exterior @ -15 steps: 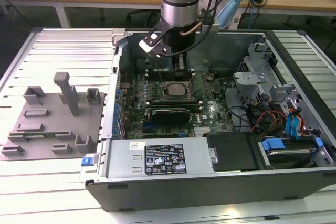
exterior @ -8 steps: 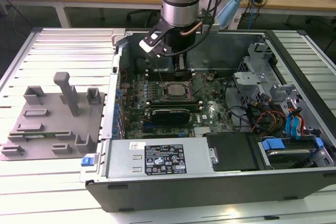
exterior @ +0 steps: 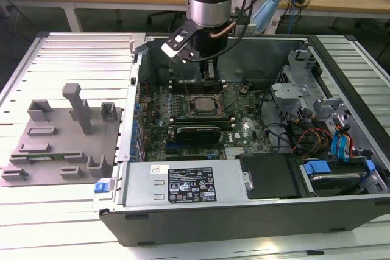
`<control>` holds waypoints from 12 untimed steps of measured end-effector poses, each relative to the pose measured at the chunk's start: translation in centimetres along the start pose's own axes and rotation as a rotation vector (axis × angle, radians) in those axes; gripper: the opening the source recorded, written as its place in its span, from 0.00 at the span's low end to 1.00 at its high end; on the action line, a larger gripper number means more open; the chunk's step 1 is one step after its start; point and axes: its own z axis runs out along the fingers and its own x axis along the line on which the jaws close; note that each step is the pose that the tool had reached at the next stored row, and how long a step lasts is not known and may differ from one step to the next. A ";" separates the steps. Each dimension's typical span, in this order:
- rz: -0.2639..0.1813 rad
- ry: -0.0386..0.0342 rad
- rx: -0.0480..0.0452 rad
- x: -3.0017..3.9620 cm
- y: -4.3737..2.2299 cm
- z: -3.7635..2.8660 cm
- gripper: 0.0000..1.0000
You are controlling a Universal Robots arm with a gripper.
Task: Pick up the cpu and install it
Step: 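Close the cpu cover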
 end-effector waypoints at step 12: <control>0.000 -0.0003 0.0001 -0.09 0.48 -2.90 0.11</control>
